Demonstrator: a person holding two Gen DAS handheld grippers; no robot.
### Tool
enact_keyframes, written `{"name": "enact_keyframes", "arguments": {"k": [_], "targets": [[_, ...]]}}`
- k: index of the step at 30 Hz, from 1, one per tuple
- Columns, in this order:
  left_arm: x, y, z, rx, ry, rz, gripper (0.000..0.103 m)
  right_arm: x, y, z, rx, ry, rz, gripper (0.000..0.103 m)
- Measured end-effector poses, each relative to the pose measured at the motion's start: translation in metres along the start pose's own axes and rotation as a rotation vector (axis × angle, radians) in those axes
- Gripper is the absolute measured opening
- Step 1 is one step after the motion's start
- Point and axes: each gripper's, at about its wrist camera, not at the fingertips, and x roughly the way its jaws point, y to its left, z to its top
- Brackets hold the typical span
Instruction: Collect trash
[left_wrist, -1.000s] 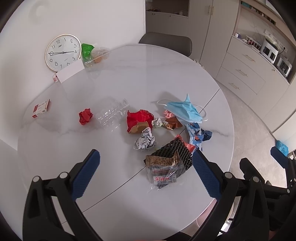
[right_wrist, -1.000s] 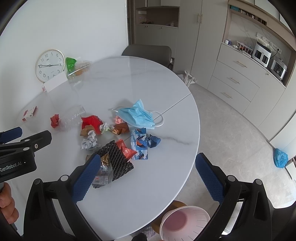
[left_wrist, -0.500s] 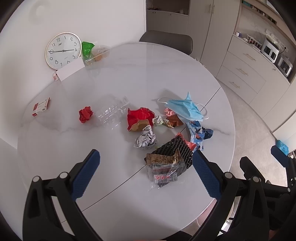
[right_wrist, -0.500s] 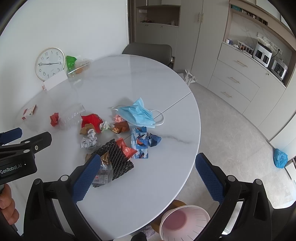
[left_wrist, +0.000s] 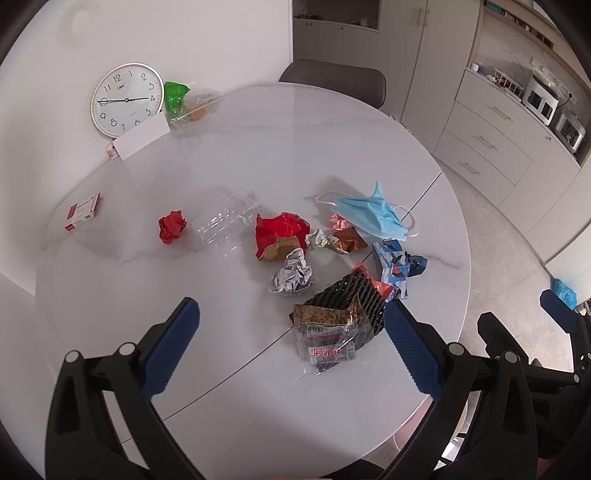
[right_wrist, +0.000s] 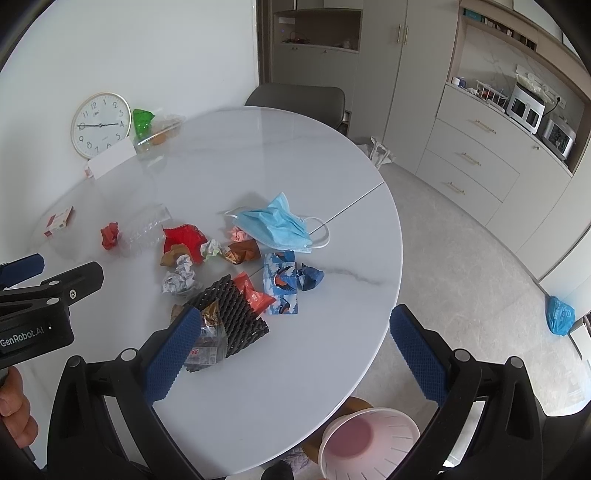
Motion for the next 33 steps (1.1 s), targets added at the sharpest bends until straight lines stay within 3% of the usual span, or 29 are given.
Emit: {"name": "enact_keyframes", "arguments": {"k": [23, 33], "targets": [[0.000, -0.001, -0.001, 0.000, -0.003, -0.009, 0.095, 0.002, 0.001, -0.001, 0.002, 0.001, 0.003, 0.101], [0.018, 0.035, -0.005, 0.008, -0.007, -0.054, 0.095, 0.029, 0.012, -0.027, 0.043, 0.062, 0.091, 0.101]]}}
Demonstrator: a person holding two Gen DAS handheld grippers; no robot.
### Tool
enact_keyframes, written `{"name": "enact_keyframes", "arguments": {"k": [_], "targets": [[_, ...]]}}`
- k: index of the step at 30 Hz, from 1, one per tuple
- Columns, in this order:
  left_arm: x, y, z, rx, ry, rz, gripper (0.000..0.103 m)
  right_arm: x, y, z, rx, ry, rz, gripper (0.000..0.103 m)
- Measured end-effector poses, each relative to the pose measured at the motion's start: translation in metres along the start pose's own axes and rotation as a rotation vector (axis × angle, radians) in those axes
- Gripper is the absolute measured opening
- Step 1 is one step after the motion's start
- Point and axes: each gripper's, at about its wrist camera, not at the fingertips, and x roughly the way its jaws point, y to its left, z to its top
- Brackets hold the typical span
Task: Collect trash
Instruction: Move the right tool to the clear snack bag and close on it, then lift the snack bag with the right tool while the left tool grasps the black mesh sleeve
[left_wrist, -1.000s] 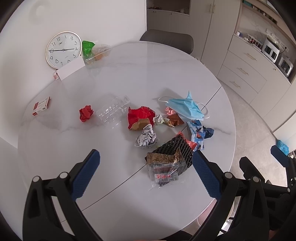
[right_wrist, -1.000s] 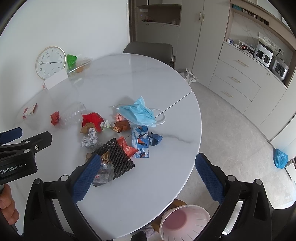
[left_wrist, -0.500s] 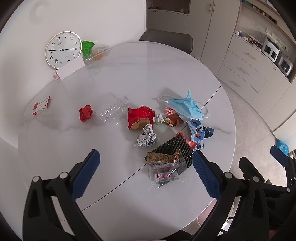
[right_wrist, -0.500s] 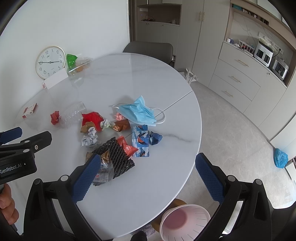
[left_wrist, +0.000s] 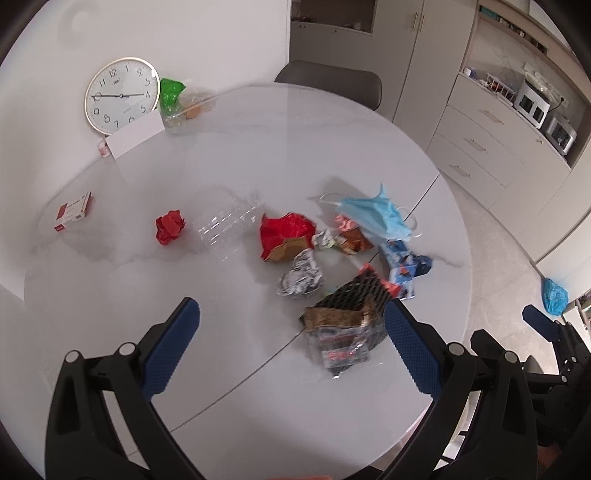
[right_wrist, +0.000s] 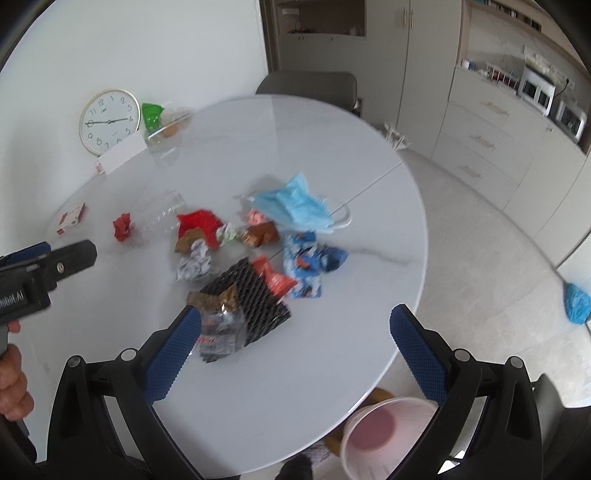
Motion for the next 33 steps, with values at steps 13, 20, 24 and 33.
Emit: {"name": "enact_keyframes", "arguments": {"k": [13, 20, 24, 33], "targets": [[0.057, 0.042, -0.032, 0.187, 0.050, -0.040, 0.095, 0.076, 0.038, -0.026, 0.024, 0.113, 0.089, 0.088], [0.084, 0.045, -0.045, 0.256, 0.102, -0.095, 0.095, 0.114, 0.035, -0.026, 0.073, 0.186, 0.087, 0.072], [0.094, 0.049, -0.048, 0.276, 0.127, -0.113, 0.095, 0.127, 0.029, -0.029, 0.125, 0.235, 0.110, 0.048], [0.099, 0.055, -0.046, 0.301, 0.119, -0.126, 0.095, 0.117, 0.022, -0.033, 0.208, 0.239, 0.228, 0.008]]}}
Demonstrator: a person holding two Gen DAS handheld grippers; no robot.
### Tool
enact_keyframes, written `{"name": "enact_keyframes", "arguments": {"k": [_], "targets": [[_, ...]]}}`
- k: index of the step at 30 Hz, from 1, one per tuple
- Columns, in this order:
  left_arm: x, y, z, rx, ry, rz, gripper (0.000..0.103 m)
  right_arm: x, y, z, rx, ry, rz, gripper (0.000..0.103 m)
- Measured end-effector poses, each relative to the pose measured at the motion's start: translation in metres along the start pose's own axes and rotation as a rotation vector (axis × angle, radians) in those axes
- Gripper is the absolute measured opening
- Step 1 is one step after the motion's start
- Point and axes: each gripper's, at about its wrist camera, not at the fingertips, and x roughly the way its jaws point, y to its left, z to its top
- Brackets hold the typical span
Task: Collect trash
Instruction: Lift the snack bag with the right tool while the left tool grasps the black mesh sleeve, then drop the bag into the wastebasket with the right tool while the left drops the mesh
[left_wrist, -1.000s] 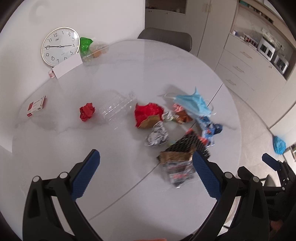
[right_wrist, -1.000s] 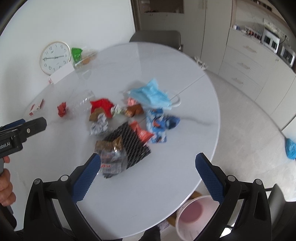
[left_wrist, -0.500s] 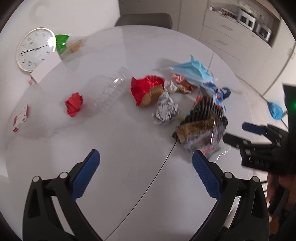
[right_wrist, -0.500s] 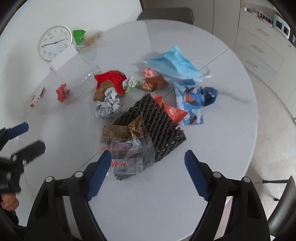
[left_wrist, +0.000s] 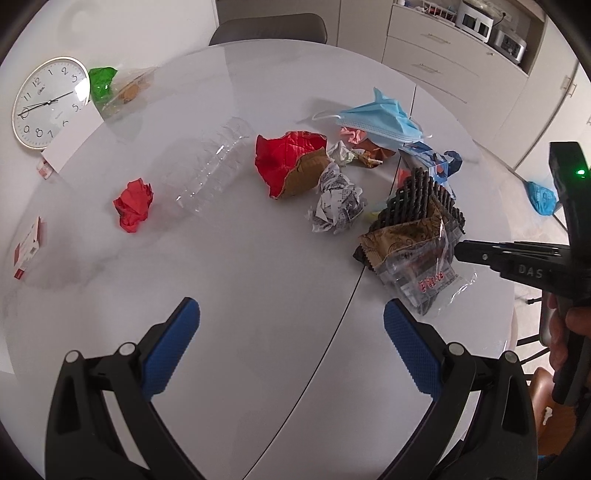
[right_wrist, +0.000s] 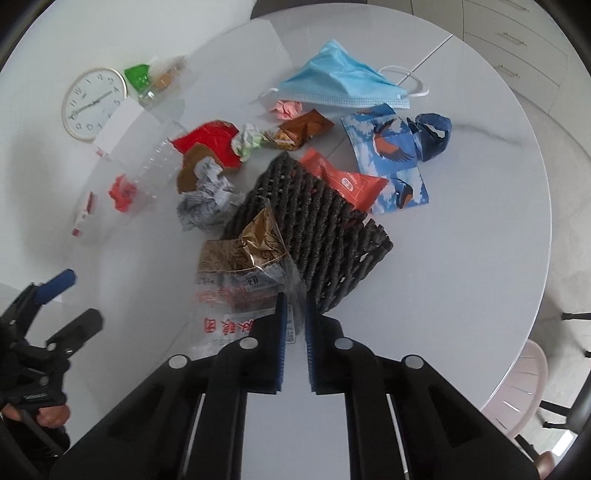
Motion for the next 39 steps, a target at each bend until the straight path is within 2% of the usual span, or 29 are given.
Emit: {"name": "enact_keyframes", "arguments": {"k": [5, 12, 17, 20, 23, 26, 27, 30, 32, 35, 39], "targets": [[0.002, -0.009, 0.003, 0.026, -0.013, -0.031, 0.095, -0.031, 0.001, 0.000, 0.023, -0.055, 0.074, 0.004], [0.011, -0.045, 0.012, 0.147, -0.038, -0.071, 0.095, -0.086, -0.025, -0.001, 0.115, -0.161, 0.155, 0.004], [0.020, -0.080, 0.015, 0.243, -0.062, -0.119, 0.095, -0.122, -0.067, -0.015, 0.176, -0.218, 0.053, 0.004], [0.026, -0.114, 0.007, 0.369, -0.108, -0.124, 0.095, -0.134, -0.102, -0.030, 0.243, -0.218, -0.013, 0.004], [0.034, -0.141, -0.002, 0.486, -0.148, -0.087, 0.086, -0.141, -0.135, -0.048, 0.318, -0.214, -0.051, 0.004], [0.058, -0.159, -0.004, 0.557, -0.117, -0.054, 0.073, -0.145, -0.157, -0.063, 0.368, -0.209, -0.073, 0.004], [0.064, -0.160, -0.003, 0.557, -0.099, -0.054, 0.066, -0.147, -0.163, -0.067, 0.383, -0.210, -0.077, 0.004], [0.078, -0.158, -0.001, 0.550, -0.063, -0.042, 0.058, -0.149, -0.176, -0.077, 0.413, -0.211, -0.080, 0.004], [0.084, -0.154, 0.000, 0.550, -0.043, -0.041, 0.056, -0.149, -0.182, -0.082, 0.433, -0.211, -0.079, 0.004], [0.089, -0.151, 0.000, 0.536, -0.023, -0.081, 0.052, -0.151, -0.191, -0.091, 0.458, -0.215, -0.075, 0.004], [0.088, -0.152, 0.002, 0.518, -0.001, -0.128, 0.032, -0.152, -0.197, -0.097, 0.481, -0.217, -0.071, 0.004]]}}
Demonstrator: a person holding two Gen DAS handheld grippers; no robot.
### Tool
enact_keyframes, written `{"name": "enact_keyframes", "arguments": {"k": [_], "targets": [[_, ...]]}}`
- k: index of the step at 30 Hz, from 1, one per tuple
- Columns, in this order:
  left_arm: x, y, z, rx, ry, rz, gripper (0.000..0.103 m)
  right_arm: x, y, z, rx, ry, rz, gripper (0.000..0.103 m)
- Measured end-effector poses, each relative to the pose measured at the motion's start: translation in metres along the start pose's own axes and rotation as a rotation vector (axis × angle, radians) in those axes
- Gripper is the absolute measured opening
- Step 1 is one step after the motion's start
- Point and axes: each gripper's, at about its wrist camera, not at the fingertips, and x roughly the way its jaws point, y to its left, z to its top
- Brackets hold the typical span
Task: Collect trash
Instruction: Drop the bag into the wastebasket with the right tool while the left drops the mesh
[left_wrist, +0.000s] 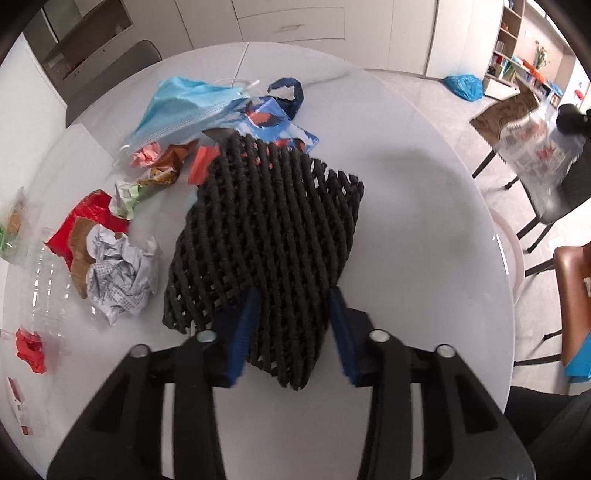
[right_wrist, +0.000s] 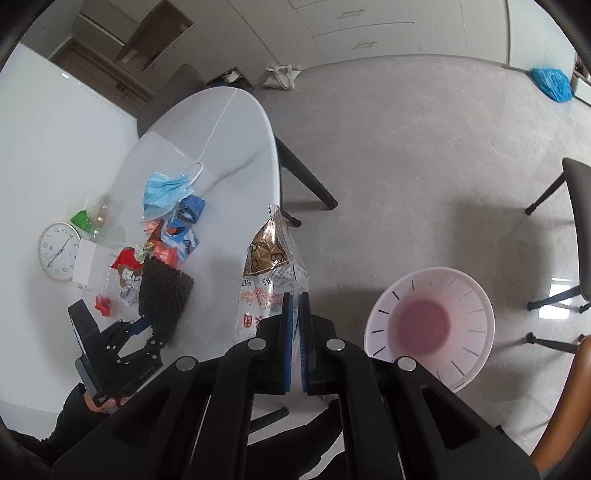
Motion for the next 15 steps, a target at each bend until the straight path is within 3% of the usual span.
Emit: {"name": "enact_keyframes", "arguments": {"k": [3, 10, 15], "targets": [[-0.005, 0.007, 0.001, -0.049, 0.001, -0.058, 0.014, -0.001, -0.003, -0.002, 0.009, -0.002, 0.002, 0.004], [-0.047, 0.009, -0.003, -0.078, -0.045, -0.076, 0.013, -0.006, -0.003, -0.006, 0.001, -0.018, 0.016, 0.004], [-0.098, -0.004, 0.000, -0.089, -0.094, -0.119, 0.013, -0.015, -0.019, -0.016, -0.009, -0.009, -0.042, 0.004]]}}
